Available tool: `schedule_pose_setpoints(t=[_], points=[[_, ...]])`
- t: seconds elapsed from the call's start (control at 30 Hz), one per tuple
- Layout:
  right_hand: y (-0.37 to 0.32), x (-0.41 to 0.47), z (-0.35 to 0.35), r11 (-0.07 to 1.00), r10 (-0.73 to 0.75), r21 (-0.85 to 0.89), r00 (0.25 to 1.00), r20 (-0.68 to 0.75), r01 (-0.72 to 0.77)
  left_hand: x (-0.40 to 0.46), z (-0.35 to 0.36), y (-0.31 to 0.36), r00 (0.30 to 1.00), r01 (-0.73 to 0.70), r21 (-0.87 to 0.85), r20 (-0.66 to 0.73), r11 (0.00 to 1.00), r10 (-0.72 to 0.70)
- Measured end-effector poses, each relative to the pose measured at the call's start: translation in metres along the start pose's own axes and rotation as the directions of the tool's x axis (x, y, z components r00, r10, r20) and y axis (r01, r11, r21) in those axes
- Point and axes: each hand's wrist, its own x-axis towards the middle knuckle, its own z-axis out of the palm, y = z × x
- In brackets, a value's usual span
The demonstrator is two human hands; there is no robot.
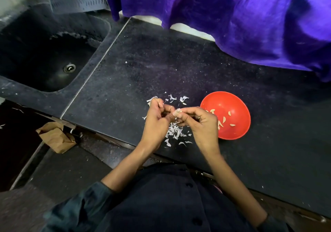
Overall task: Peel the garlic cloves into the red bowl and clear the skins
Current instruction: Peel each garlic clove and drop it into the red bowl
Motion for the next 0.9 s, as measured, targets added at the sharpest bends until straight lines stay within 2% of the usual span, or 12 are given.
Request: schedule_pose_setpoints(t=[0.2,0.4,0.53,0.6,0.73,0.9], points=[[-0.002,0.003,-0.005,0.978,-0.071,-0.194,0.997,0.024,0.075,-0.002,0.000,0.001,0.989,-0.142,0.261,-0.006,0.955,0.148],[0.001,0.004,-0.009,0.951,-0.103,-0.288,0.994,0.046,0.112,-0.002,0.001,0.009,0.984,-0.169,0.310,-0.008,0.936,0.181],[0.008,0.004,-0.014,0.986,-0.012,-0.164,1.000,0.029,0.016,0.005,-0.007,0.009,0.972,-0.180,0.330,-0.086,0.926,0.220],[0.007,0.005,-0.016,0.998,0.051,-0.030,0.998,0.027,-0.050,0.008,-0.012,0.008,0.965,-0.199,0.343,-0.095,0.918,0.245],[0.003,0.005,-0.017,0.943,0.207,0.259,0.978,0.032,-0.208,0.010,-0.014,0.004,0.960,-0.260,0.429,0.019,0.865,0.280],[0.003,0.007,-0.020,0.925,0.233,0.307,0.972,0.001,-0.222,0.015,-0.010,-0.003,0.942,-0.334,0.564,0.162,0.755,0.295]])
